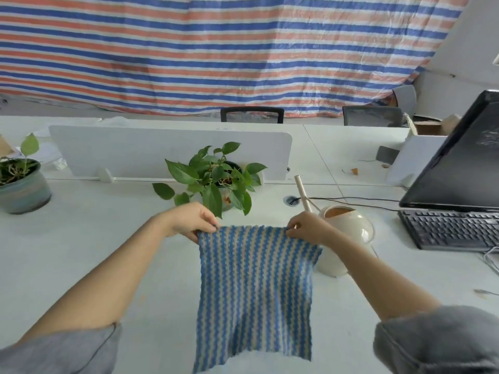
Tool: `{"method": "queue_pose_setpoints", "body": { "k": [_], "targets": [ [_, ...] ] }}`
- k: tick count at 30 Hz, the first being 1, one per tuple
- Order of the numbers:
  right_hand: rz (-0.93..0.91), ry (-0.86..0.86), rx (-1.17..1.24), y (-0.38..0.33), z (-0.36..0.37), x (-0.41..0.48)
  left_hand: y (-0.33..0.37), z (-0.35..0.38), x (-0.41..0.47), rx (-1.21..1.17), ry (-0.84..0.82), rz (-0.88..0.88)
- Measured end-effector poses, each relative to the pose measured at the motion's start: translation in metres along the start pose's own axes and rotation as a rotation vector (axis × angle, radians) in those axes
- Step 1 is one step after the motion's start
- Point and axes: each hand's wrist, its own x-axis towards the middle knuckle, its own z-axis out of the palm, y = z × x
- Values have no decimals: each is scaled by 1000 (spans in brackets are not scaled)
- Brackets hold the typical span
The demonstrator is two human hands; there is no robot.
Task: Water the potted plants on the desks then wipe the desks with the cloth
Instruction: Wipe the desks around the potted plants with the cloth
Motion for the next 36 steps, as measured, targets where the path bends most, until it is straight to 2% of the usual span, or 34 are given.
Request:
{"method": "queue_pose_setpoints", "body": {
  "k": [3, 6, 9, 12, 13, 14, 15, 17, 18, 20, 22, 23, 25, 28, 31, 34, 36],
  "targets": [
    [84, -38, -195, 15, 65, 18, -41, 48, 40, 156, 15, -45],
    [93, 35, -196, 18, 87, 14, -71, 76, 49, 73, 123, -59],
    [-37, 120, -242, 18, 83, -4, -78, 81, 32, 33, 255, 31],
    [-289, 246, -246, 20, 91, -41, -88, 87, -7, 121, 290, 149],
    [-349, 230, -242, 20, 97, -55, -96, 93, -18, 198, 259, 212],
    [-379, 134, -233, 20, 104, -68, -104, 100, -28, 299, 182, 268],
    [-370, -4, -204, 20, 112, -78, -111, 107, -37, 416, 79, 297],
    [-230, -320, -127, 23, 126, -91, -123, 118, -45, 555, -93, 217],
    [-156, -365, -80, 25, 129, -92, -125, 120, -48, 518, -135, 155],
    [0, -211, 86, 28, 129, -82, -121, 118, -44, 332, -54, 90],
    [102, -16, 85, 34, 129, -65, -118, 116, -27, 355, 140, 100],
    [133, 6, 26, 36, 131, -57, -115, 117, -16, 433, 198, 105],
    [172, -46, -107, 38, 135, -44, -105, 123, 3, 584, 172, 40],
    [217, -95, -121, 39, 140, -39, -97, 131, 21, 553, 77, -42],
    [226, -85, 75, 44, 132, -45, -96, 125, 18, 430, 49, 37],
    [241, -78, 617, 46, 111, -61, -95, 108, 3, 186, -33, 90],
    [190, -85, 781, 46, 97, -72, -89, 95, -13, 13, -94, 105]
  ]
}}
